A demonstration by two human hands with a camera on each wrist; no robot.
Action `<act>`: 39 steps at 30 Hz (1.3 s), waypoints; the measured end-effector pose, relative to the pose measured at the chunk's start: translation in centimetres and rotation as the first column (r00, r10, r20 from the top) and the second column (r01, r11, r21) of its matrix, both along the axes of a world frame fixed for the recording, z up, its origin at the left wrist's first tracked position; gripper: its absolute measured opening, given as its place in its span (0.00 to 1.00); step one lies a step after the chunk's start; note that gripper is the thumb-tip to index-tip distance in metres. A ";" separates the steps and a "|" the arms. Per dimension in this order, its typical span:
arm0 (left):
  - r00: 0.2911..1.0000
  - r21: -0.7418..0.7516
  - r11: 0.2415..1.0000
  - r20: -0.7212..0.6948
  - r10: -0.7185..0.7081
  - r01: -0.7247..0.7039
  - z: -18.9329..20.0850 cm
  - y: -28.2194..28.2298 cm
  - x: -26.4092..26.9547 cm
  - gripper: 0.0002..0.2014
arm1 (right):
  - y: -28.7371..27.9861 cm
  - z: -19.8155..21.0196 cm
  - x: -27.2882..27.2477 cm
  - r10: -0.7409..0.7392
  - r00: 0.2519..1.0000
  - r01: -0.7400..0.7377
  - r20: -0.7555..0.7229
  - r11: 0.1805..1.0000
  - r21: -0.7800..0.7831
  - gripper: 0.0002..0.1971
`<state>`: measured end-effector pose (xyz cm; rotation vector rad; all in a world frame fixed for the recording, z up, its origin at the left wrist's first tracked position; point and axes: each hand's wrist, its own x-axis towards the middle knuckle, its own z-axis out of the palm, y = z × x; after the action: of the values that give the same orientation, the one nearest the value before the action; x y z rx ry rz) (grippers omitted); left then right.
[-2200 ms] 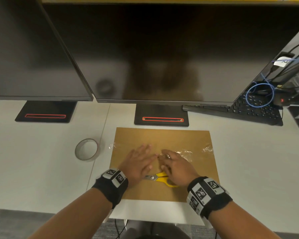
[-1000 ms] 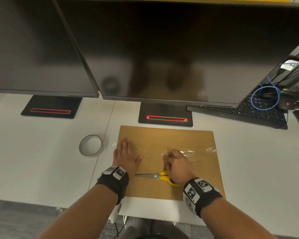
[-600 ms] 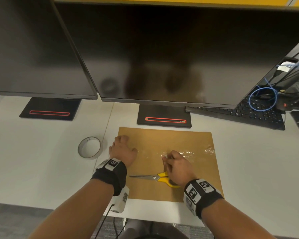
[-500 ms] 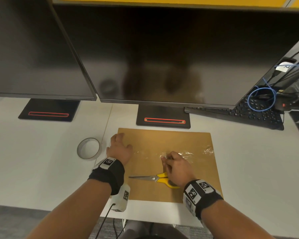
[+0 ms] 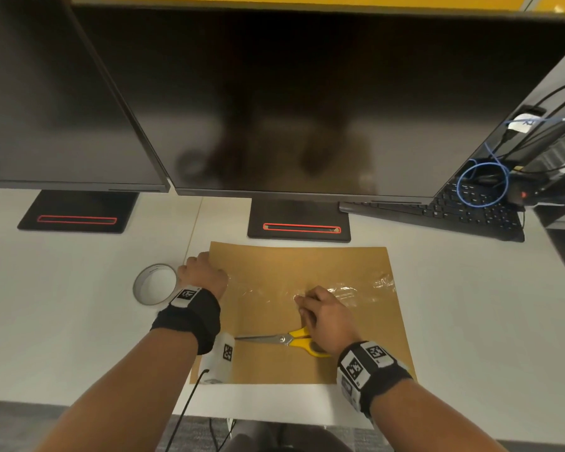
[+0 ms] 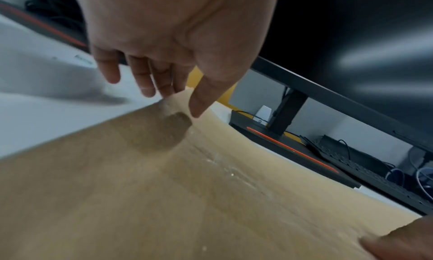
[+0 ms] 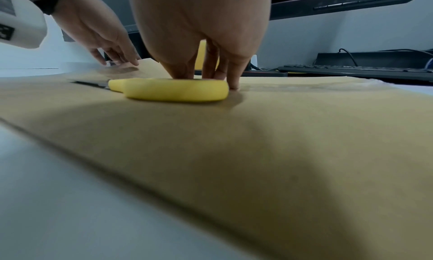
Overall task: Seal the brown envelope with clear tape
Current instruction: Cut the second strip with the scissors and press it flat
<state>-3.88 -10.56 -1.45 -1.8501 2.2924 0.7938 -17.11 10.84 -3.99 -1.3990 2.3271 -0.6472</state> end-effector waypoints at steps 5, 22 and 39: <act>0.993 -0.103 0.994 0.116 0.037 -0.025 0.8 0.5 -0.1 0.25 | 0.0 -0.2 0.0 -0.005 1.000 0.005 0.012 1.000 -0.005 0.13; 0.994 0.006 1.000 -0.109 0.008 -0.007 0.3 0.2 1.0 0.25 | 0.1 -0.6 0.0 -0.002 1.000 0.002 -0.007 0.999 -0.042 0.12; 0.907 -0.160 0.900 0.190 -0.375 0.406 -0.6 5.4 -2.0 0.32 | -0.1 -0.3 -0.1 0.026 0.997 -0.027 -0.068 0.999 -0.020 0.14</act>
<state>-5.93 -5.13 -2.00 -1.3708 2.5885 0.3648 -17.19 10.71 -4.30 -1.4807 2.3564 -0.6278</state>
